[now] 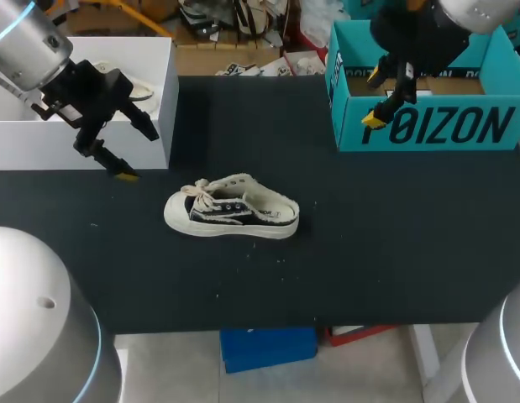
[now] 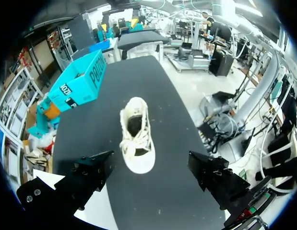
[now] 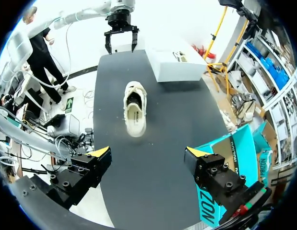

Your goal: Take the shoe out of the shoebox, open the shoe tongue, remove and reinsert the insole, then place the shoe into the shoebox

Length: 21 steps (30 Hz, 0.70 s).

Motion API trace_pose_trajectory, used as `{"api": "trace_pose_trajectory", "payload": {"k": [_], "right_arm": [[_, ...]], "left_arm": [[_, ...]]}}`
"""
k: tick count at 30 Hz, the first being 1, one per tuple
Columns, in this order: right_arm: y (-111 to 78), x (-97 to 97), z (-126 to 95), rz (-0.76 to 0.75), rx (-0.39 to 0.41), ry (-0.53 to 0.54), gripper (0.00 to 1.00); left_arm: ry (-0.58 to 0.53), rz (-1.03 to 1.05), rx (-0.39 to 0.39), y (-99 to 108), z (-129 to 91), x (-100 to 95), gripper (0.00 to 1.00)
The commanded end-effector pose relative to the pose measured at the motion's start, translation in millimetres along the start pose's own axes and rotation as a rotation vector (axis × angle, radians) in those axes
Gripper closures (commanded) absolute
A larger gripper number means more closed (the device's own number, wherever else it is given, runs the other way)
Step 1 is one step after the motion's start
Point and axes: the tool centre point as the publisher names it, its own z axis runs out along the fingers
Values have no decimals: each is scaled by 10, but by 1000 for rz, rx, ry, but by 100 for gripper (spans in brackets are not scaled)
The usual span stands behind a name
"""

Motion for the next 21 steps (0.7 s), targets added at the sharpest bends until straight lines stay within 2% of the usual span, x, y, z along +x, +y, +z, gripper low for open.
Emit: {"api": "trace_pose_trajectory", "payload": {"k": [1,7,14,18,21], "right_arm": [[119,80,363,-17,-57,34,0],[302,268,649,-49,-102,44,0],[478,373,882,-109,-146,3,0],[556,455,1036,-138,-182,31,0],[556,455,1036,-138,-182,31,0]], "left_arm": [[-3,2,-1,7,14,4,0],[-3,2,-1,7,14,4,0],[-3,2,-1,7,14,4,0],[-3,2,-1,7,14,4,0],[-3,2,-1,7,14,4,0]]}}
